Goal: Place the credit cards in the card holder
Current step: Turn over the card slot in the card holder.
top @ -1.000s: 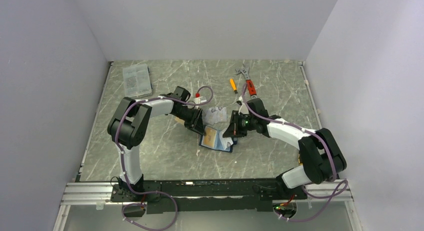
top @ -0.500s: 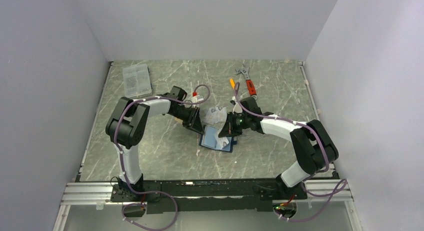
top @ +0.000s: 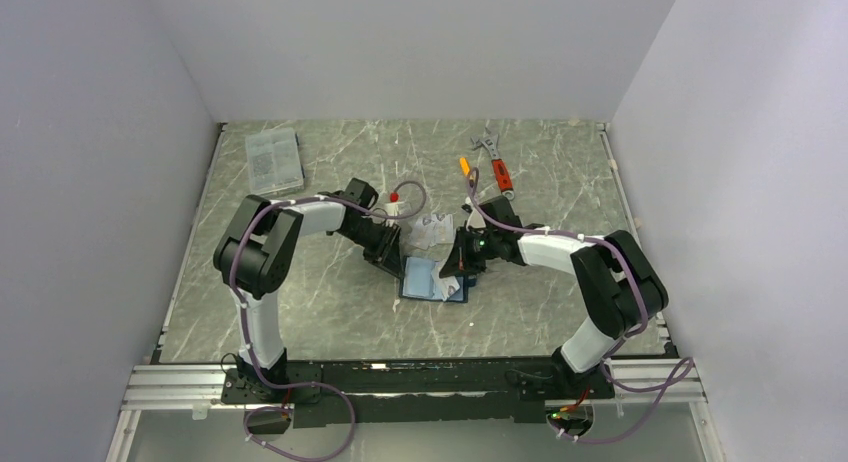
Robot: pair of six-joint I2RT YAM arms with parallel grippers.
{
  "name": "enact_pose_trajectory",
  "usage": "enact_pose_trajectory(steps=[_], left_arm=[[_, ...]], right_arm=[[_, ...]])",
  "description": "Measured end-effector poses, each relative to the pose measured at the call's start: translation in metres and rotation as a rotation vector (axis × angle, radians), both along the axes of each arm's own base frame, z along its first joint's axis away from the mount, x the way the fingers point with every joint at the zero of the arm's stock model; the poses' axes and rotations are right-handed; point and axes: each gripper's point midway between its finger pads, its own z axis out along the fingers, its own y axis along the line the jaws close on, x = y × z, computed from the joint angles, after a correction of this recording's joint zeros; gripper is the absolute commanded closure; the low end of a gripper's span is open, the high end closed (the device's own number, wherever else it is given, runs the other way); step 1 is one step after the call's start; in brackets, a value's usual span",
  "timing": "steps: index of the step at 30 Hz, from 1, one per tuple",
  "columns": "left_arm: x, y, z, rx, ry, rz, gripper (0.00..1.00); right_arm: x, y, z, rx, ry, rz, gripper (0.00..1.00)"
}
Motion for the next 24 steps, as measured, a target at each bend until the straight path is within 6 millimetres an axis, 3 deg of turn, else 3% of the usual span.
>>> enact_pose_trajectory(steps=[14, 24], left_arm=[[-0.024, 0.01, -0.011, 0.058, -0.028, -0.124, 0.74], [-0.015, 0.006, 0.029, 0.022, -0.23, -0.254, 0.66]], right_arm=[[0.001, 0.002, -0.004, 0.01, 0.013, 0.007, 1.0], [0.036, 0.001, 0.013, 0.069, -0.165, -0.127, 1.0]])
